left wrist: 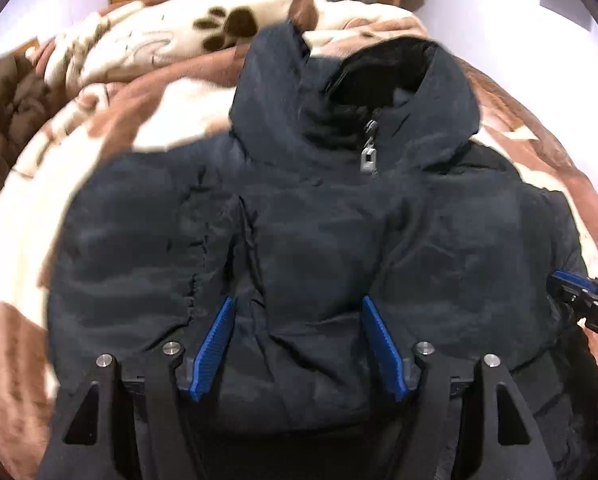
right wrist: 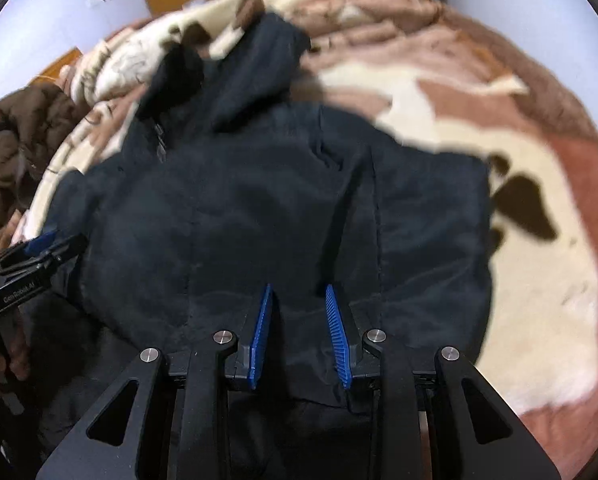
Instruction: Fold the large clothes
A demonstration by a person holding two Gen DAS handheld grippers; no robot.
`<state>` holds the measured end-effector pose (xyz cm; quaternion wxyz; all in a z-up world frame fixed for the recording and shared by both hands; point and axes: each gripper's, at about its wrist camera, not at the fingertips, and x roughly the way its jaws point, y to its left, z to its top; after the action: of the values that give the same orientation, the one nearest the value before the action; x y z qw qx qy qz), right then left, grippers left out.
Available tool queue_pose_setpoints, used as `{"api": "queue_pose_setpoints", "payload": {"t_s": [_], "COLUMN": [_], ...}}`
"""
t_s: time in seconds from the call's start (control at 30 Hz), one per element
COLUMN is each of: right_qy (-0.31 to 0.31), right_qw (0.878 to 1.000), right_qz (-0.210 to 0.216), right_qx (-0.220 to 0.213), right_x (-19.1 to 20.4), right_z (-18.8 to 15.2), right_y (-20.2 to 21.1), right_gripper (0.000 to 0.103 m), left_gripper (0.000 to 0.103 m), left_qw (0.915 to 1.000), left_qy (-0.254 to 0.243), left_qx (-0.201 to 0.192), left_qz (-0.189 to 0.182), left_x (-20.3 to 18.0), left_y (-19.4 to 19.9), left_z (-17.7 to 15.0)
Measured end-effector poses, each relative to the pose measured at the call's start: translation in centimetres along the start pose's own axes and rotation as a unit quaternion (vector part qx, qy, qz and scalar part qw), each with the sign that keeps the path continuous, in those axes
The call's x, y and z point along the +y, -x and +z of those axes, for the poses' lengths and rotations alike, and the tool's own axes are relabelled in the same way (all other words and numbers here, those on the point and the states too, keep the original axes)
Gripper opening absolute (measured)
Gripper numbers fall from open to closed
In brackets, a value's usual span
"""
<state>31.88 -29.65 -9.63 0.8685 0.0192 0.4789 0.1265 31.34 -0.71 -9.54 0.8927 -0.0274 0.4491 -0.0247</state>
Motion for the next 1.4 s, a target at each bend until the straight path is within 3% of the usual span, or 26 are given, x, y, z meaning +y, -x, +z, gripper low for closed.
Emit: {"api": "queue_pose_setpoints", "payload": {"t_s": [0.27,0.83,1.0,1.4], "right_qy": [0.017,0.017,-0.004,-0.021], "right_qw": [1.000,0.999,0.999,0.998], "right_qz": [-0.021,-0.041,-0.048,-0.006], "right_qx": [0.012,0.009,0.003,-0.061], "right_x": [0.5,1.1,2.2,8.6], "right_z": [0.2,0.1,-0.5,-5.4], "right_y": [-1.8,-1.6,2.6,12.9], "right_gripper": [0.029,0.029,0.029,0.029], "left_gripper": [0.071,0.072,0.066,0.066], "left_qw": [0.9998,0.9995,0.9993,0.9995], "left_qy": [-0.010,-0.015,-0.013,-0.001], "left_qx": [-0.005,0.006,0.001,-0.027], "left_qz": [0.014,0.028,0.035,-0.019], "left_x": [-0.7,-1.1,-1.4,-1.3], "left_y": [-0.8,-0.8,2.6,13.8], "left_z": [-0.5,-0.2,-0.6,-5.9]}}
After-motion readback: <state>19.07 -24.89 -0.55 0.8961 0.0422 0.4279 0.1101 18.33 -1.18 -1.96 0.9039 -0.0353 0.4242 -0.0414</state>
